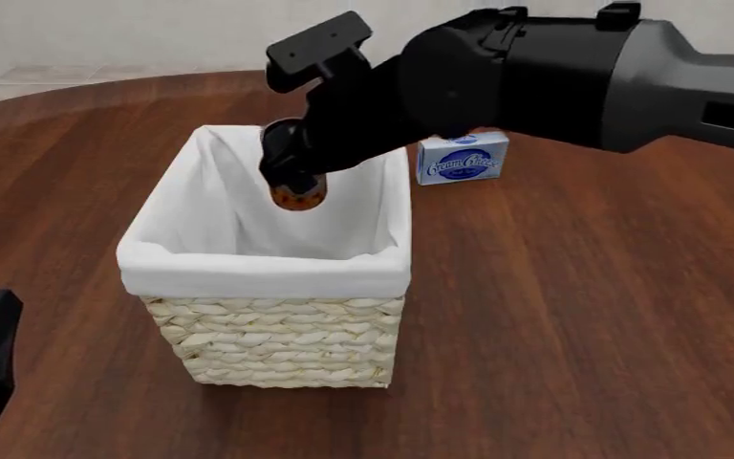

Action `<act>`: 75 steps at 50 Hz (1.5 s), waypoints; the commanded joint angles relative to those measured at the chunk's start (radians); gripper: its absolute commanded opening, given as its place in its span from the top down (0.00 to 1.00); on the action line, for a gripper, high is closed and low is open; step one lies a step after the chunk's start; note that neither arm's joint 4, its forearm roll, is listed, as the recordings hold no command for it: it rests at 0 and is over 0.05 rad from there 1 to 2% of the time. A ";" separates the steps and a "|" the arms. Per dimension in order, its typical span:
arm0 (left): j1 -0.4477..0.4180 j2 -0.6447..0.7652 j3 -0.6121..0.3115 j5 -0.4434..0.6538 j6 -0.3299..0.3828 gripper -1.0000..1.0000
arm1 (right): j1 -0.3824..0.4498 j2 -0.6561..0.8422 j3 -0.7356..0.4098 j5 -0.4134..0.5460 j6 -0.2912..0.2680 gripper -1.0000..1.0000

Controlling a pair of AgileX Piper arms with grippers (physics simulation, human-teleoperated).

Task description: Pick up the alphabet soup and put it in the basket.

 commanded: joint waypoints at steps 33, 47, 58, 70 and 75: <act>-0.002 0.000 0.000 0.002 0.000 0.00 | 0.000 0.026 0.046 -0.026 0.008 1.00; -0.003 0.000 0.000 0.002 -0.001 0.00 | 0.008 0.029 0.052 -0.031 0.015 1.00; 0.000 0.000 0.000 0.003 0.001 0.00 | 0.016 0.035 0.069 -0.047 0.024 1.00; -0.007 0.000 0.000 0.001 0.003 0.00 | 0.010 0.039 0.075 -0.050 0.024 1.00; -0.007 0.000 0.000 0.002 0.004 0.00 | 0.013 0.040 0.077 -0.052 0.026 1.00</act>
